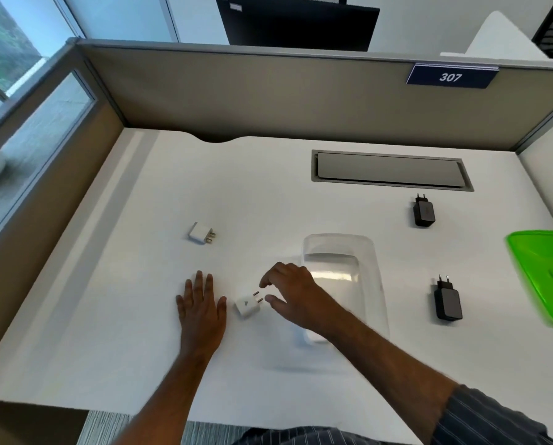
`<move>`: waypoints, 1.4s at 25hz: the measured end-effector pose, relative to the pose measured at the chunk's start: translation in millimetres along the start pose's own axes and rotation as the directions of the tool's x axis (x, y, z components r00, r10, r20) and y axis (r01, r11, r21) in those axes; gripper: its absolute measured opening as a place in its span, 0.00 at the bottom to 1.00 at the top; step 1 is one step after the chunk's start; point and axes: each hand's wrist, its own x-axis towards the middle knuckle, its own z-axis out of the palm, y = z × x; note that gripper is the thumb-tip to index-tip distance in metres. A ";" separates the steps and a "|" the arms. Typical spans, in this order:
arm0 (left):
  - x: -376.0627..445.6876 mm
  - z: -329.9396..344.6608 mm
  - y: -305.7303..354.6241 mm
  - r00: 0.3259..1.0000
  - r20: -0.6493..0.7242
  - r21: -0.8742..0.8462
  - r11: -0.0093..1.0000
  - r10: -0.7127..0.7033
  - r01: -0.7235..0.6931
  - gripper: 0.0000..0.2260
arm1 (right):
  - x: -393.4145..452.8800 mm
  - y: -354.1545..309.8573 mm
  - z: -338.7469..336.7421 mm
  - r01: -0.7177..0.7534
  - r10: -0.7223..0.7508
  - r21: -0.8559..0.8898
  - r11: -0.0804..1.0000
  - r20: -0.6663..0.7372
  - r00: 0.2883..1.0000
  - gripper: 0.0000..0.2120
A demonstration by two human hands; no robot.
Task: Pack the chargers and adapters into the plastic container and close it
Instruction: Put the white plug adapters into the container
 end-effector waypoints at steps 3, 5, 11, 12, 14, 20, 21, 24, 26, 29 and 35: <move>-4.6 5.2 -8.2 1.000 -0.005 0.056 0.998 0.021 -0.021 0.33 | 18.3 -11.9 16.4 0.040 -0.027 -0.078 0.996 0.165 0.986 0.18; -5.9 7.3 -7.3 1.000 -0.011 0.083 0.996 0.029 -0.028 0.32 | 28.0 -16.6 26.8 0.095 -0.058 -0.162 0.982 0.218 0.974 0.21; -6.0 11.8 -11.3 1.000 -0.009 0.106 0.994 0.007 -0.006 0.30 | 46.9 -28.0 56.9 0.198 -0.073 -0.382 0.903 0.316 0.946 0.17; -5.3 12.0 -11.6 1.000 -0.003 0.112 0.994 0.001 -0.001 0.30 | 48.0 -28.6 60.6 0.197 -0.068 -0.391 0.899 0.320 0.945 0.17; -4.4 13.1 -11.7 1.000 0.001 0.124 0.992 -0.005 0.005 0.30 | 47.8 -27.1 65.0 0.193 -0.066 -0.403 0.895 0.309 0.949 0.16; -4.3 16.1 -14.6 1.000 -0.004 0.132 0.991 0.003 -0.002 0.30 | 44.8 -25.1 52.4 0.233 -0.156 -0.369 0.900 0.226 0.961 0.18; -4.4 15.7 -14.4 1.000 -0.004 0.126 0.992 0.000 0.000 0.30 | 43.7 -26.0 45.4 0.228 -0.169 -0.349 0.909 0.194 0.966 0.19; -5.1 14.1 -13.5 1.000 -0.009 0.119 0.993 0.007 -0.006 0.30 | 38.1 -26.8 15.7 0.186 -0.167 -0.303 0.935 0.087 0.982 0.21; -5.2 12.9 -12.9 1.000 -0.012 0.105 0.994 0.012 -0.010 0.30 | 31.9 -23.2 -7.6 0.142 -0.139 -0.292 0.946 0.030 0.990 0.21; -6.2 9.6 -11.7 1.000 -0.001 0.095 0.995 0.014 -0.014 0.31 | 18.0 -11.4 -40.0 0.049 -0.063 -0.237 0.970 -0.050 0.997 0.23; -7.0 1.3 -6.2 1.000 0.013 0.063 0.998 0.008 -0.009 0.34 | -21.3 24.4 -81.4 -0.153 0.144 -0.137 0.979 -0.072 0.987 0.22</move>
